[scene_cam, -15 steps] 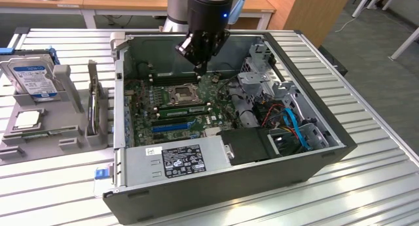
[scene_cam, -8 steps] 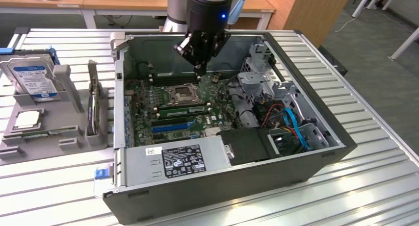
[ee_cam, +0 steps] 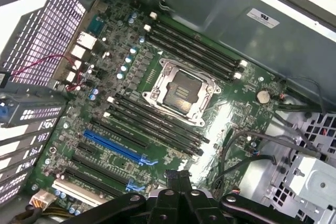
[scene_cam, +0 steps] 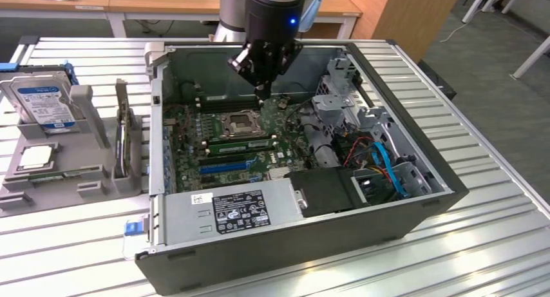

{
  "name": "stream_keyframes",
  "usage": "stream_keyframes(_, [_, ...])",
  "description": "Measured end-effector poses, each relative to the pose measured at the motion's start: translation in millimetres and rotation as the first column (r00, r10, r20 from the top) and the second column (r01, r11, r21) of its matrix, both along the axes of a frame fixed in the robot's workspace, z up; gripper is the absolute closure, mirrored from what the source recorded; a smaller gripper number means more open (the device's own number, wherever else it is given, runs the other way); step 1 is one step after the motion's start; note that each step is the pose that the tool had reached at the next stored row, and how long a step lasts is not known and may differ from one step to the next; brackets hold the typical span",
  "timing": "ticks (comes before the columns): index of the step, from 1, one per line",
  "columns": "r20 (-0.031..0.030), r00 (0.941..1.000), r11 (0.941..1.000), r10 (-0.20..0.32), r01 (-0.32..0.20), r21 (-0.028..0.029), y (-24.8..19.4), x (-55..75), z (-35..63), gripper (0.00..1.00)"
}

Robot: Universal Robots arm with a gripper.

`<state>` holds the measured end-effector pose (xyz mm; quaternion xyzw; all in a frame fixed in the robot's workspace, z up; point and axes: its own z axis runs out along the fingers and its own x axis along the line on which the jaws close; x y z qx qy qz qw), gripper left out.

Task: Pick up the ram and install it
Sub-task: 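Press down the ram until it locks into place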

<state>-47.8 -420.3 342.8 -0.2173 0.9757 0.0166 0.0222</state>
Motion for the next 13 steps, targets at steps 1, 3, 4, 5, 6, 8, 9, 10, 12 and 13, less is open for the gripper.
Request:
stream_keyframes(1, [0.0000, 1.0000, 1.0000, -0.009, 0.009, 0.0000, 0.0, 0.0, 0.0, 0.90])
stream_keyframes(3, [0.0000, 0.9996, 0.9996, -0.027, 0.027, 0.0000, 0.0, 0.0, 0.0, 0.90])
stream_keyframes(4, [-0.0001, 0.9993, 0.9993, -0.036, 0.036, 0.0000, 0.0, 0.0, 0.0, 0.90])
stream_keyframes(5, [0.0000, 0.9990, 0.9990, -0.045, 0.045, 0.0000, 0.0, 0.0, 0.0, 0.90])
stream_keyframes(6, [0.0000, 0.9985, 0.9985, -0.056, 0.056, 0.0000, 0.0, 0.0, 0.0, 0.90])
stream_keyframes(8, [0.0000, 0.9971, 0.9971, -0.076, 0.076, 0.0000, 0.0, 0.0, 0.0, 0.90])
stream_keyframes(9, [0.0000, 0.9961, 0.9961, -0.089, 0.089, 0.0000, 0.0, 0.0, 0.0, 0.90])
stream_keyframes(10, [0.0001, 0.9948, 0.9948, -0.102, 0.102, 0.0000, 0.0, 0.0, 0.0, 0.90])
stream_keyframes(12, [0.0001, 0.9914, 0.9914, -0.131, 0.131, 0.0000, 0.0, 0.0, 0.0, 0.90])
stream_keyframes(13, [0.0000, 0.9893, 0.9893, -0.146, 0.146, 0.0000, 0.0, 0.0, 0.0, 0.90])
